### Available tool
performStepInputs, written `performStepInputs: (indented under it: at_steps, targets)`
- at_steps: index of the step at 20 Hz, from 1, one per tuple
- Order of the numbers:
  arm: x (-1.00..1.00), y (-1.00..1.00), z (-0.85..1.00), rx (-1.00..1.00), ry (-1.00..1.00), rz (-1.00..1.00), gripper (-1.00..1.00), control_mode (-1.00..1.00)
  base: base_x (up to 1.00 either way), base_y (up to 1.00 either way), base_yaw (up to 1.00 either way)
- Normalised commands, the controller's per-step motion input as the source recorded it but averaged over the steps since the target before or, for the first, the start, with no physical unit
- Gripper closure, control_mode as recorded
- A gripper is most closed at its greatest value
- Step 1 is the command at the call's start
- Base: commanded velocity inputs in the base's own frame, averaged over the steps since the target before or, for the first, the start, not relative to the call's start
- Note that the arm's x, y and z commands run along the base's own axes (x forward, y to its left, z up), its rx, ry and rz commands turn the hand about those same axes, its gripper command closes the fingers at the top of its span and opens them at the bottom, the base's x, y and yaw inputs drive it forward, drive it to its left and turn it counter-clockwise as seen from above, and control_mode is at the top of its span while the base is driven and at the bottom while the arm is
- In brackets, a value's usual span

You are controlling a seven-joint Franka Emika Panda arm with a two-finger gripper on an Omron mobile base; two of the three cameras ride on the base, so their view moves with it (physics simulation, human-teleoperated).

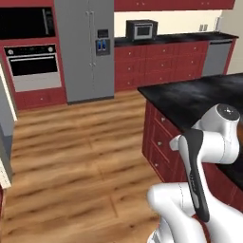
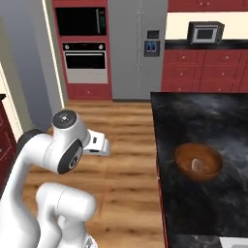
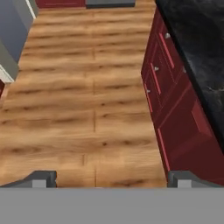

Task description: Pick the mushrooms from the cabinet and place them in one bowl. Pick the carrot from the sink and place it in the other bowl.

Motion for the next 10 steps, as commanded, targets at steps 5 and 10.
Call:
performStepInputs:
  at_steps: [5, 10]
  targets:
    - [0.0, 0.0, 0.0, 0.0, 0.0, 0.0, -1.0, 1.0, 1.0, -0.02, -0.07]
    - [0.0, 0.0, 0.0, 0.0, 0.0, 0.0, -1.0, 1.0, 1.0, 0.1, -0.03]
